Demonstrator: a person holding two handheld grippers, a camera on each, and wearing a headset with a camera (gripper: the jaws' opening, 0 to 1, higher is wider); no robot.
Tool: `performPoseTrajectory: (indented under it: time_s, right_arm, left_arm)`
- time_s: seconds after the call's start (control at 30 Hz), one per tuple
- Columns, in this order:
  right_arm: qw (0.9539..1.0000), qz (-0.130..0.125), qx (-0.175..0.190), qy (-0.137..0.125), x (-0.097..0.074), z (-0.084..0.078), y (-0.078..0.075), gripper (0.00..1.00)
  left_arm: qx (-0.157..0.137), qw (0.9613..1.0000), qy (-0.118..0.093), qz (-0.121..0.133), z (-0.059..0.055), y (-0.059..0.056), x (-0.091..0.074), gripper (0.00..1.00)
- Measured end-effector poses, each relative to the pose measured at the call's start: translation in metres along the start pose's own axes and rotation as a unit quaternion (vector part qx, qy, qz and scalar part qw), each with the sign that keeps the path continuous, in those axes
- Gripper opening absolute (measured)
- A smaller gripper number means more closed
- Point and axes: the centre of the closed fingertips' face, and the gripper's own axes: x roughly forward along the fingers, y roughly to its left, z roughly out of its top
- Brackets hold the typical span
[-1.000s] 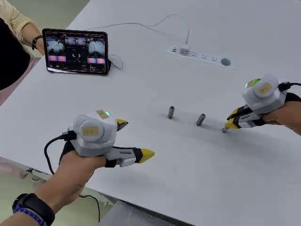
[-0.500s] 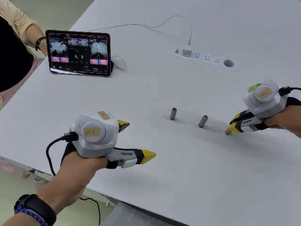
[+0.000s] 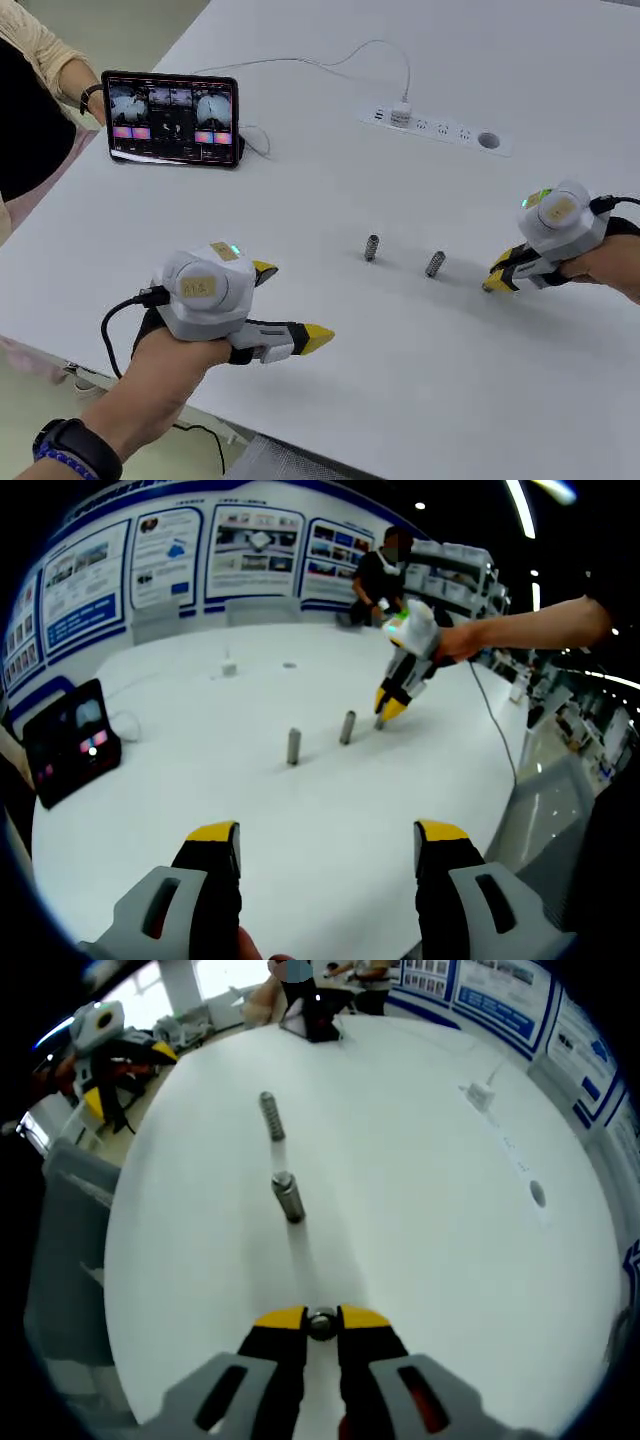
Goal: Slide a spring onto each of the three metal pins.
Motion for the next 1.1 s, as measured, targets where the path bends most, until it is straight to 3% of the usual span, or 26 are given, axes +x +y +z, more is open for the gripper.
performPoseTrajectory:
  time_s: [0.13, 0.53, 0.9, 1.1]
  right_arm:
    - [1.0, 0.003, 0.006, -0.002, 0.0, 0.001, 0.002, 0.14]
    - [0.9994, -0.014, 0.032, -0.008, -0.011, -0.005, -0.001, 0.42]
    - [0.9937, -0.035, 0.089, -0.057, -0.025, -0.003, -0.001, 0.53]
    - [0.9871, -0.036, 0.126, -0.092, -0.03, 0.002, 0.006, 0.57]
  left_arm:
    - [0.001, 1.0, 0.0, 0.0, 0.001, 0.0, -0.001, 0.72]
    - [0.001, 1.0, -0.003, -0.003, 0.002, -0.001, -0.001, 0.72]
    - [0.006, 0.9999, -0.006, -0.008, 0.007, 0.0, 0.002, 0.73]
    - [0.004, 0.9999, -0.009, -0.008, 0.012, 0.002, 0.003, 0.76]
